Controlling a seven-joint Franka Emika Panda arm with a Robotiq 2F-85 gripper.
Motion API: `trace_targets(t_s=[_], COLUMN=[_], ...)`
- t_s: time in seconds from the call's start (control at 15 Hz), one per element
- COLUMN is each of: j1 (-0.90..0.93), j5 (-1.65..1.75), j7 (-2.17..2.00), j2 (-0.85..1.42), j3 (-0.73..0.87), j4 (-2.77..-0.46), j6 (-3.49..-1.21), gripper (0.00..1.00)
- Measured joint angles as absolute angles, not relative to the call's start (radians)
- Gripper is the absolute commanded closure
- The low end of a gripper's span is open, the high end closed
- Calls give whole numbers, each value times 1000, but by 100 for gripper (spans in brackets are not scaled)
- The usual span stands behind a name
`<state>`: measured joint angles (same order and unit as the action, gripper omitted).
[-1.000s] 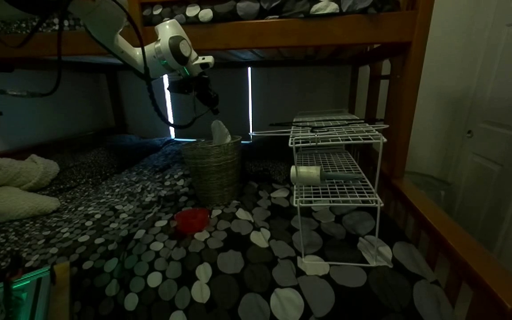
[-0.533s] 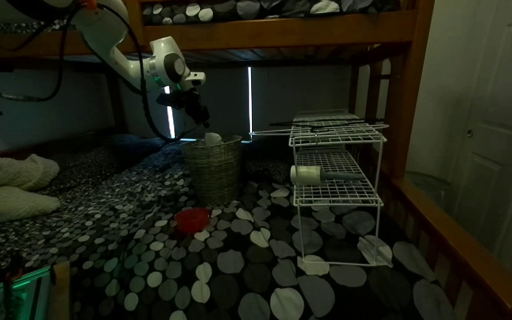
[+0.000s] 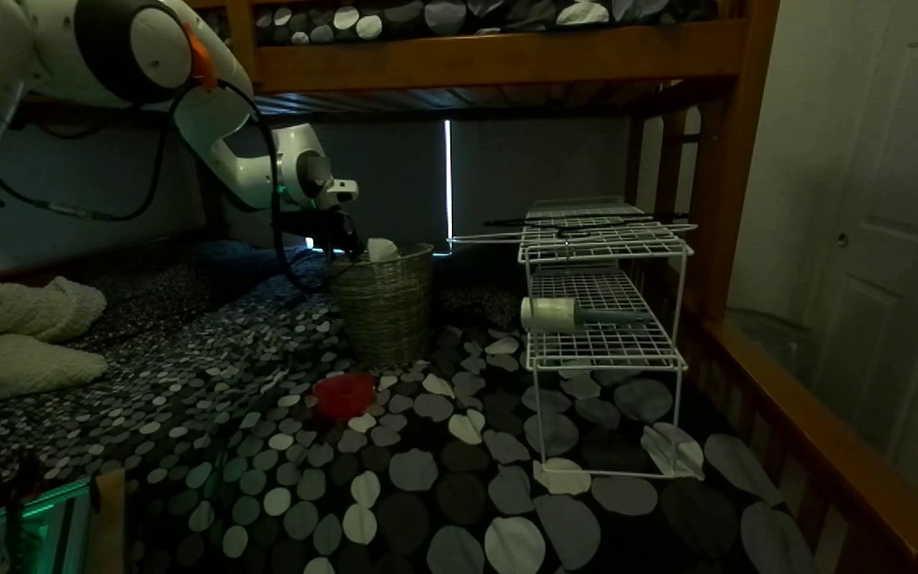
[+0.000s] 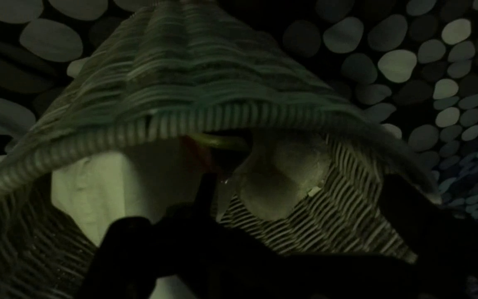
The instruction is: Pick up the sun glasses from the basket and put them in the red bowl
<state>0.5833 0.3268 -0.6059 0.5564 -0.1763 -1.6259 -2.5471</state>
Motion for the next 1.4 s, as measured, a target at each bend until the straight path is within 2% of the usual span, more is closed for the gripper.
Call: trace_targets(t_s=[0.27, 0.33, 0.4, 1.0, 1.07, 1.4], j1=[634, 648, 659, 686, 689, 688], j5=[335, 336, 337, 332, 332, 331], j7=[-604, -604, -604, -586, -583, -575], j2=[639, 657, 673, 782, 782, 780], j3=[-107, -83, -64, -33, -30, -26], j4=[-1552, -1532, -1515, -1410, -1402, -1366], j6=[-2546, -2543, -2540, -2516, -2507, -2497], gripper=[0, 25, 26, 96, 100, 100])
